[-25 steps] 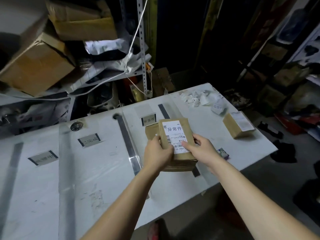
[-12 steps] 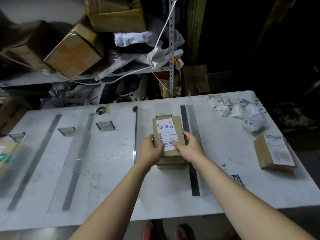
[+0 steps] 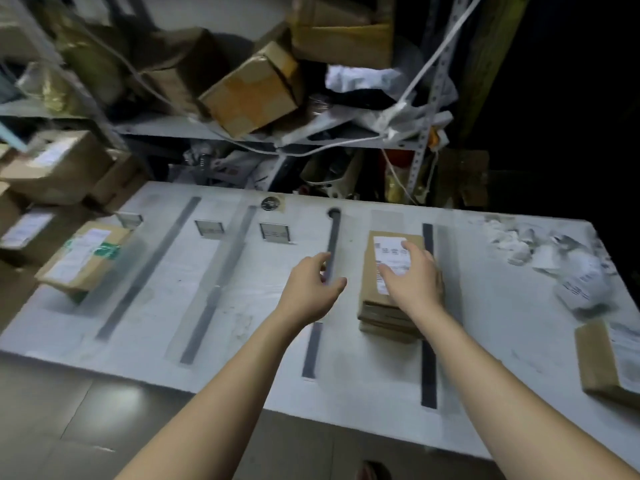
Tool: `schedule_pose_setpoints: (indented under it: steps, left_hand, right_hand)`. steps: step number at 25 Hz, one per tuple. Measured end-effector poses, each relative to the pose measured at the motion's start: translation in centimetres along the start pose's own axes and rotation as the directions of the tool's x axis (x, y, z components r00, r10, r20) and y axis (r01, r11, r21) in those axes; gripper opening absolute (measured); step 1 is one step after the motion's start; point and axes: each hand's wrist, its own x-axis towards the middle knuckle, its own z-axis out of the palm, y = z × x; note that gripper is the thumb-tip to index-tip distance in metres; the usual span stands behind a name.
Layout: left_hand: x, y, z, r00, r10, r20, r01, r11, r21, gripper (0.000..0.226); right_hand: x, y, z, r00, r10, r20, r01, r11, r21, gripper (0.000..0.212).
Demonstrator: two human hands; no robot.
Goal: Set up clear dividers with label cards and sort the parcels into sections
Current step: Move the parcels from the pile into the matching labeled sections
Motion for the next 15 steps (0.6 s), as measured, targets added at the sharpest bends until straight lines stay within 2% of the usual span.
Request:
schedule_pose_setpoints:
  steps: [2,4,6,9,15]
  left_hand:
    - [-1.2,-2.7,-5.2,0.996,0.036,-0.076,-0.02,0.977,0.213,0.058]
    - [-2.4,-6.1,-11.0,0.988,0.024,-0.15,0.043,0.903,0.427,0.055]
    - [-3.9,-10.4,-17.0,0.981,-0.01,-0.195,0.117,0.83,0.545,0.051]
    - [-6.9,-18.4,-26.2,0.965,-0.047,-0.259,0.206,0.749,0.63,0.044]
    - [-12.4,-32.4,-41.6,0.924,-0.059,-0.379,0.313,0.687,0.656,0.046]
  right_hand:
    - [-1.1,-4.8,2.5,0.983,-0.153,0.101,0.162,0.983,-0.084,0.062]
    - [-2.9,-9.9,5.9,0.931,-0.295,0.214,0.335,0.924,-0.186,0.063]
    - [-5.3,-15.1,9.6,0.872,-0.387,0.301,0.464,0.849,-0.252,0.064]
    - [-9.7,-22.9,15.6,0.815,-0.431,0.387,0.56,0.758,-0.335,0.068]
    - [-17.3,-36.3,26.3,0.729,-0.507,0.459,0.677,0.63,-0.381,0.072]
